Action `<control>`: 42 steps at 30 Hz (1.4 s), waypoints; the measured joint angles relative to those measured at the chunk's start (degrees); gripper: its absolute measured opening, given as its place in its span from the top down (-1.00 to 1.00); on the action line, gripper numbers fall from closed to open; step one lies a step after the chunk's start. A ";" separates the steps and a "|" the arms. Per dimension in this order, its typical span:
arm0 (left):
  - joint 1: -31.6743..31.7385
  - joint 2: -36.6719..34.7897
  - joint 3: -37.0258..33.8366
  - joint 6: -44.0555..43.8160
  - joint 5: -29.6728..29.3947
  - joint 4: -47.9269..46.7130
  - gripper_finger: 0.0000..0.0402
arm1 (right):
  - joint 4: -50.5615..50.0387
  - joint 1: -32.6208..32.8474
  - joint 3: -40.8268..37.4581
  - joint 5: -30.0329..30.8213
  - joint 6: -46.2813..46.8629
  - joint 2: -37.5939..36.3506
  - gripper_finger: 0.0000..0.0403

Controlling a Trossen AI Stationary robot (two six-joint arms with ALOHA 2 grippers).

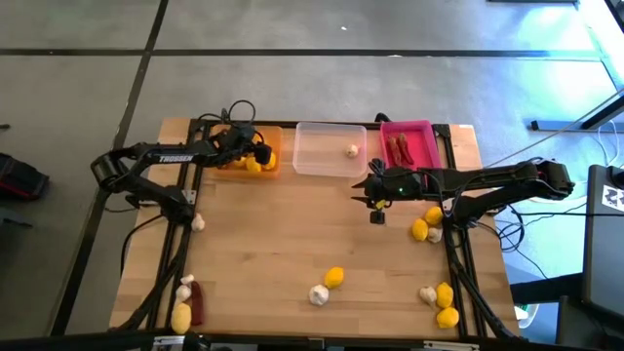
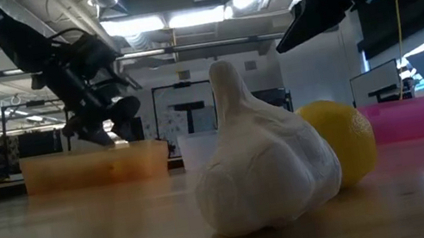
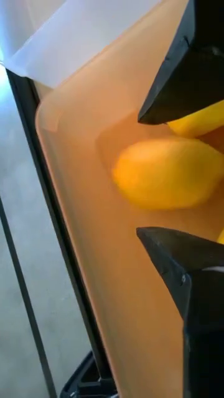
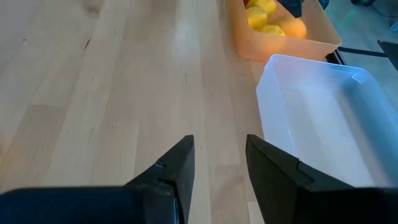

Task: Sort produce into baskets
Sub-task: Put the yellow lemon into the orange bin, then put the white garlic into the transparent bin

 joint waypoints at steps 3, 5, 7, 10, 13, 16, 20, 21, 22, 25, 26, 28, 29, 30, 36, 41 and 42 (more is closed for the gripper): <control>-0.55 -1.57 0.03 1.00 1.23 -0.22 -0.45 | 0.00 0.00 0.00 0.00 0.00 0.00 0.31; -1.25 -3.22 1.31 1.34 2.56 -2.87 -0.46 | 0.00 0.00 0.00 0.00 0.00 0.00 0.31; -2.48 -5.46 3.43 1.61 2.67 -7.57 -0.46 | 0.00 -0.01 0.00 0.00 0.01 0.00 0.31; -5.50 -9.06 6.81 2.91 2.65 -14.61 -0.46 | 0.00 -0.01 0.00 -0.01 0.18 0.00 0.31; -9.87 -11.98 10.03 3.04 2.67 -20.94 -0.46 | 0.02 0.00 0.00 0.00 0.20 0.00 0.31; -15.04 -13.29 12.43 2.61 2.67 -26.29 -0.46 | 0.04 0.00 0.00 -0.01 0.21 0.00 0.31; -22.03 -12.76 14.15 -0.69 2.40 -33.14 -0.46 | 0.04 0.00 0.00 0.00 0.22 0.00 0.31; -23.64 -12.42 14.21 -1.96 2.24 -34.33 -0.46 | 0.04 -0.02 0.00 -0.02 0.22 0.00 0.31; -25.09 -11.99 14.21 -3.50 2.03 -35.77 -0.46 | 0.04 0.00 0.00 -0.02 0.22 0.00 0.31; -28.84 -10.31 14.23 -9.93 0.94 -39.99 -0.46 | 0.07 -0.02 0.00 -0.01 0.22 0.00 0.31; -29.88 -9.57 14.23 -11.84 0.83 -41.90 -0.46 | 0.07 -0.01 0.00 0.00 0.22 0.00 0.31; -31.73 -7.73 14.23 -15.34 0.85 -45.52 -0.46 | 0.09 -0.02 0.00 -0.02 0.22 0.00 0.31; -32.54 -6.81 14.23 -17.05 0.99 -47.29 -0.46 | 0.07 0.00 0.00 -0.01 0.22 0.01 0.31; -33.24 -5.87 14.23 -18.52 1.60 -49.12 -0.46 | 0.07 0.00 0.00 -0.02 0.22 0.00 0.31; -35.88 -0.61 14.23 -23.36 8.52 -55.77 -0.46 | 0.09 -0.02 0.00 -0.02 0.22 0.00 0.31; -37.12 2.98 14.23 -27.02 14.33 -63.99 -0.46 | 0.08 -0.02 0.00 -0.03 0.92 0.01 0.31; -37.28 3.73 14.23 -27.64 15.17 -66.09 -0.46 | 0.11 -0.01 0.00 -0.02 0.96 0.00 0.31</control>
